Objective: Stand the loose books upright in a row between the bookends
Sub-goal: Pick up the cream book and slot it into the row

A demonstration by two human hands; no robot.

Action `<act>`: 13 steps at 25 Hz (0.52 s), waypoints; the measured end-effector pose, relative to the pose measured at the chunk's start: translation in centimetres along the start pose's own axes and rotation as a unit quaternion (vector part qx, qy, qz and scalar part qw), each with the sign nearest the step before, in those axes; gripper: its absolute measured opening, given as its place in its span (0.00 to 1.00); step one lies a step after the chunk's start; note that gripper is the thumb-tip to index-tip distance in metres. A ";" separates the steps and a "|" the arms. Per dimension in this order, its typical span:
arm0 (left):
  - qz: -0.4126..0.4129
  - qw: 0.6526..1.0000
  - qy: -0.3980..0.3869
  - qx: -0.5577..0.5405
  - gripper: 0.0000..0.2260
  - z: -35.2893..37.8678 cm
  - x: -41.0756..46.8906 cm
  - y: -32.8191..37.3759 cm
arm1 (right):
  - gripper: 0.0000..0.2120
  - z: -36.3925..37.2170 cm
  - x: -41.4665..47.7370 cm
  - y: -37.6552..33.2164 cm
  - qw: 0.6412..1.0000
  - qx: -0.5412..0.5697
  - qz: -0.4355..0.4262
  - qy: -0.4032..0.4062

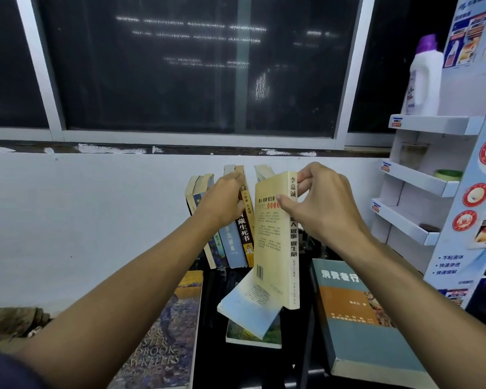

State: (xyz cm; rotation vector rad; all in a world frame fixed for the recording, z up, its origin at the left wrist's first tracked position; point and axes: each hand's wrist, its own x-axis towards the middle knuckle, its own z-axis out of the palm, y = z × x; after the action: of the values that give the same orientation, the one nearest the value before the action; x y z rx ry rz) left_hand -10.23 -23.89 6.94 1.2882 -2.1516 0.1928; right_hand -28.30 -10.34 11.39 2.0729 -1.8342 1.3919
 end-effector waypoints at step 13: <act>0.011 0.999 0.047 -0.021 0.11 0.4 -0.5 -0.9 | 0.16 3.0 5.8 -1.6 0.996 -0.057 -0.057 0.032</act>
State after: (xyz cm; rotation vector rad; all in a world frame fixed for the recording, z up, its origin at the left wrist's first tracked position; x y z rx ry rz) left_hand -9.44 -24.15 6.17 1.2084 -2.0815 0.2125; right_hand -25.89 -15.98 14.05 2.0184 -1.6995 1.2804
